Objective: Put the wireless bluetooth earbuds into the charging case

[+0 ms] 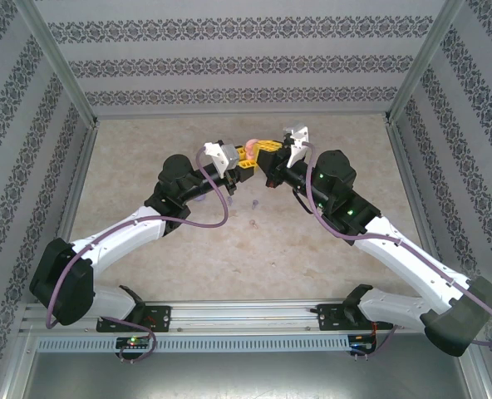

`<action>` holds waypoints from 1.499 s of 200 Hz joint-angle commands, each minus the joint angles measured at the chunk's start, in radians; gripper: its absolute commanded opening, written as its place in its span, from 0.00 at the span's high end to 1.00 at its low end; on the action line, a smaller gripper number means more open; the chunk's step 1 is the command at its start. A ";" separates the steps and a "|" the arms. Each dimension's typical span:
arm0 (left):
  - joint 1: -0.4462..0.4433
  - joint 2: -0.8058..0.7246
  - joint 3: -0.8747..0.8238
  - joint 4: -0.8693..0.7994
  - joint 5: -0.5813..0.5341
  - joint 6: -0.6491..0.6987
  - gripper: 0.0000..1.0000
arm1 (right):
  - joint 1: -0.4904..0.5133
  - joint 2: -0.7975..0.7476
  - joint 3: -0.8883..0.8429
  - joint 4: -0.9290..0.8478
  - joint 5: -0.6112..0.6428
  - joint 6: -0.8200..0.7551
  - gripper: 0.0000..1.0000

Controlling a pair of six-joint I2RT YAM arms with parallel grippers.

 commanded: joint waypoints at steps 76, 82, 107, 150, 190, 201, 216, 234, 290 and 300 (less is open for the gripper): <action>-0.012 -0.034 0.043 0.052 0.000 0.001 1.00 | 0.039 0.040 -0.040 -0.036 -0.004 -0.043 1.00; -0.011 -0.035 0.042 0.054 -0.003 0.002 1.00 | 0.041 0.038 -0.046 -0.034 0.001 -0.042 1.00; -0.011 -0.038 0.038 0.065 -0.026 0.001 1.00 | 0.043 0.021 -0.072 -0.031 0.021 -0.038 1.00; -0.011 -0.044 0.023 0.102 -0.047 -0.001 1.00 | 0.043 -0.011 -0.103 -0.025 0.069 -0.031 1.00; -0.011 -0.049 0.017 0.117 -0.049 -0.008 1.00 | 0.041 -0.007 -0.096 -0.025 0.061 -0.028 1.00; -0.011 -0.050 0.019 0.116 -0.049 -0.010 1.00 | 0.041 -0.002 -0.091 -0.026 0.051 -0.026 1.00; -0.011 -0.050 0.019 0.116 -0.052 -0.011 1.00 | 0.041 0.003 -0.089 -0.029 0.045 -0.025 1.00; -0.011 -0.047 0.023 0.106 -0.066 -0.016 1.00 | 0.041 0.001 -0.091 -0.028 0.046 -0.018 0.99; -0.011 -0.035 0.017 0.108 -0.065 -0.020 1.00 | 0.042 -0.003 -0.086 -0.034 0.061 0.003 0.84; -0.012 -0.032 0.016 0.110 -0.065 -0.021 1.00 | 0.043 -0.002 -0.082 -0.035 0.059 0.003 0.83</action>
